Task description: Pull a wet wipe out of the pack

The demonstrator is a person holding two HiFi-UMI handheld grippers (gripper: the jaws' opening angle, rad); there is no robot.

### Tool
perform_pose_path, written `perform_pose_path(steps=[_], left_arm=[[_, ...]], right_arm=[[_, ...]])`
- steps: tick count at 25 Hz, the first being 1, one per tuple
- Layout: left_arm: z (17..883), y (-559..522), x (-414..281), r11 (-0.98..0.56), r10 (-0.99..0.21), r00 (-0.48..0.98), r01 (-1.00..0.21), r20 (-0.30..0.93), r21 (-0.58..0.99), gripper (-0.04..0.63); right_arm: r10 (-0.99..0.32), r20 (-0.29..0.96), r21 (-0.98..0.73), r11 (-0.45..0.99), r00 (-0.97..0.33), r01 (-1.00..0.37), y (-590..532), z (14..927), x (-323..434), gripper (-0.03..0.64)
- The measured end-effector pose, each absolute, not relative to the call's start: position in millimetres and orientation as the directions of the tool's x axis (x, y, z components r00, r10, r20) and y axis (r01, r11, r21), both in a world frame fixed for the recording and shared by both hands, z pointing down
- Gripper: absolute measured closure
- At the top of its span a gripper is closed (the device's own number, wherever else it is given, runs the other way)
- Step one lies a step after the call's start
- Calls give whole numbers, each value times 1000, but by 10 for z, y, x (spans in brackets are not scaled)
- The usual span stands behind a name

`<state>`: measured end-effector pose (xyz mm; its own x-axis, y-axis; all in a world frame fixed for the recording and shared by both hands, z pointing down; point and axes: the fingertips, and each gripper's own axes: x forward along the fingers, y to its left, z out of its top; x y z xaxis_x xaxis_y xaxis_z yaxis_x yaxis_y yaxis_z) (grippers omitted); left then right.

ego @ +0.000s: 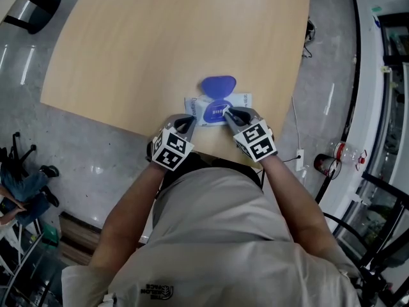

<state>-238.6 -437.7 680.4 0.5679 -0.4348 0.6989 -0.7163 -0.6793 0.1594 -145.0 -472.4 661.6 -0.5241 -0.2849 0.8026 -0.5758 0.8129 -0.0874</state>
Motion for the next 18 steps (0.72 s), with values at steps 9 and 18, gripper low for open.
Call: perform_pose_path(steps=[9, 18], left_arm=[[6808, -4373, -2385, -678, -435, 555, -720, 709, 148, 589], [6826, -4371, -2379, -675, -431, 539, -725, 724, 137, 589]], right_arm=[[-329, 786, -63, 800, -524, -597, -4732, 6543, -1375, 610], [-378, 775, -43, 768, -507, -639, -4780, 6413, -1205, 611]])
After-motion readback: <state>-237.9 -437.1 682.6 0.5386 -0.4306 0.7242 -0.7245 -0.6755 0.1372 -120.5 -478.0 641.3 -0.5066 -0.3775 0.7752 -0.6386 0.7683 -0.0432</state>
